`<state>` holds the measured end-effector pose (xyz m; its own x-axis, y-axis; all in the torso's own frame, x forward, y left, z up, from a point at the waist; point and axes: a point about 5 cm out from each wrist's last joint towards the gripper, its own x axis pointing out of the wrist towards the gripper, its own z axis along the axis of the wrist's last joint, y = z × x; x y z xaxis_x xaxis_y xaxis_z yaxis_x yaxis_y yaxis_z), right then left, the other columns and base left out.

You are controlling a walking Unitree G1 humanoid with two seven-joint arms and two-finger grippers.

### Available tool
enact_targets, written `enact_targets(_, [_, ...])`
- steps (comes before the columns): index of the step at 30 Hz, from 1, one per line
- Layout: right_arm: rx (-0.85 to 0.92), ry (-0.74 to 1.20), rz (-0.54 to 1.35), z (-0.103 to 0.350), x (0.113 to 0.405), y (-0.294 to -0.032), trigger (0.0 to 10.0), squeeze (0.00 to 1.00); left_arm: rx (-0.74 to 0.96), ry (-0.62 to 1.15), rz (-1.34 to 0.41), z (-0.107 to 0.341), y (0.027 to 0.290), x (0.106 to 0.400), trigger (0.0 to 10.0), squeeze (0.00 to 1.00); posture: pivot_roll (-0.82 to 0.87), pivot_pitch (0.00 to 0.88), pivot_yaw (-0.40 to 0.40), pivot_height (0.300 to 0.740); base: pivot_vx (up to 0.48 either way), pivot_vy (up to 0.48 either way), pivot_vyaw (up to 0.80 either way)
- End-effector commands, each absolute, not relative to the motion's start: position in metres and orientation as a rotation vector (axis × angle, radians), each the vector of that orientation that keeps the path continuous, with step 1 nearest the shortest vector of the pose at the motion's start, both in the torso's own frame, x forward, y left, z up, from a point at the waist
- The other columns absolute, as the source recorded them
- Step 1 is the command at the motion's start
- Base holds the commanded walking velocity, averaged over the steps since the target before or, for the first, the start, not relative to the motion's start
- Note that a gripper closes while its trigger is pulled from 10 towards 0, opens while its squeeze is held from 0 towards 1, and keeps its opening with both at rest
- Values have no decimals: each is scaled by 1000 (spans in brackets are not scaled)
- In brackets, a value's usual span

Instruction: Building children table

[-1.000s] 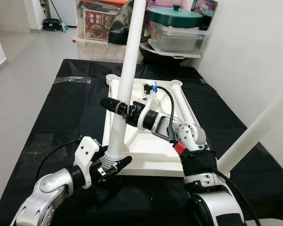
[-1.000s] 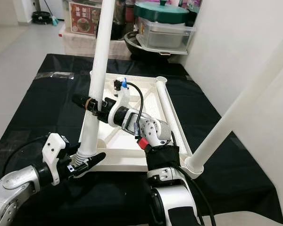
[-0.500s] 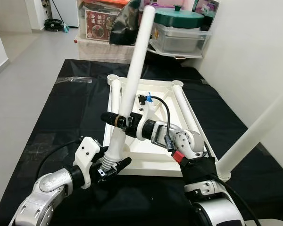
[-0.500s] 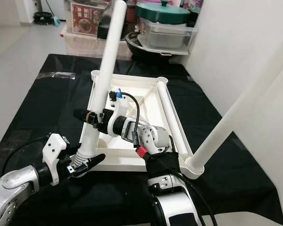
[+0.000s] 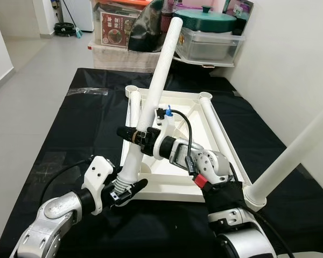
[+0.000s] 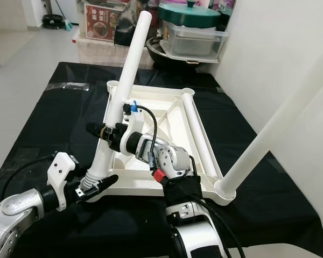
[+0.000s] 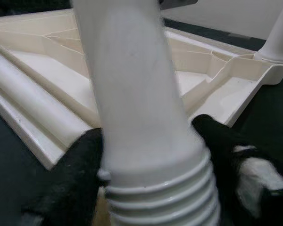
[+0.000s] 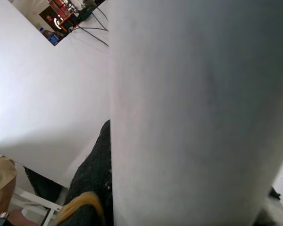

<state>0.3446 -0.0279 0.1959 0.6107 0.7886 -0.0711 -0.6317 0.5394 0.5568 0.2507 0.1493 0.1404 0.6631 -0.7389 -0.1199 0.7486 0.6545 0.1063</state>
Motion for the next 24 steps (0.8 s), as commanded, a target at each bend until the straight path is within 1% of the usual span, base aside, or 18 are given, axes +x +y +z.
enact_targets(1, [512, 301, 808, 194, 347, -33, 0, 0, 156, -28, -929, 153, 134, 250, 10000, 1000, 58, 0, -131, 740, 0, 0, 0])
enact_targets(4, [520, 285, 793, 195, 348, -35, 0, 0, 131, -47, -884, 157, 140, 255, 10000, 1000, 58, 0, -131, 740, 0, 0, 0])
enact_targets(10, [515, 273, 765, 196, 351, -40, 0, 0, 112, -47, -871, 158, 143, 254, 10000, 1000, 58, 0, -129, 740, 0, 0, 0])
enact_targets(12, [507, 231, 686, 198, 359, -53, 0, 0, 87, -54, -855, 160, 145, 252, 10000, 1000, 59, 0, -127, 740, 0, 0, 0])
enact_targets(13, [507, 231, 686, 198, 359, -53, 0, 0, 87, -54, -855, 160, 145, 252, 10000, 1000, 59, 0, -127, 740, 0, 0, 0])
enact_targets(17, [431, 124, 510, 209, 379, -87, 0, 0, 85, -58, -789, 161, 150, 252, 10000, 1000, 62, 0, -126, 740, 0, 0, 0])
enact_targets(19, [431, 124, 510, 209, 379, -87, 0, 0, 85, -58, -789, 161, 150, 252, 10000, 1000, 62, 0, -126, 740, 0, 0, 0])
enact_targets(20, [412, 104, 478, 211, 382, -95, 0, 0, 88, -61, -774, 162, 152, 252, 10000, 1000, 64, 0, -128, 740, 0, 0, 0])
enact_targets(21, [412, 104, 478, 211, 382, -95, 0, 0, 88, -61, -774, 162, 152, 252, 10000, 1000, 64, 0, -128, 740, 0, 0, 0])
enact_targets(22, [395, 80, 442, 215, 385, -105, 0, 0, 88, -69, -758, 164, 154, 253, 10000, 796, 66, 0, -130, 740, 0, 0, 0])
enact_targets(23, [395, 80, 442, 215, 385, -105, 0, 0, 88, -69, -758, 164, 154, 253, 10000, 796, 66, 0, -130, 740, 0, 0, 0])
enact_targets(24, [387, 67, 421, 217, 387, -110, 0, 0, 85, -75, -750, 165, 155, 254, 10000, 796, 66, 0, -130, 740, 0, 0, 0])
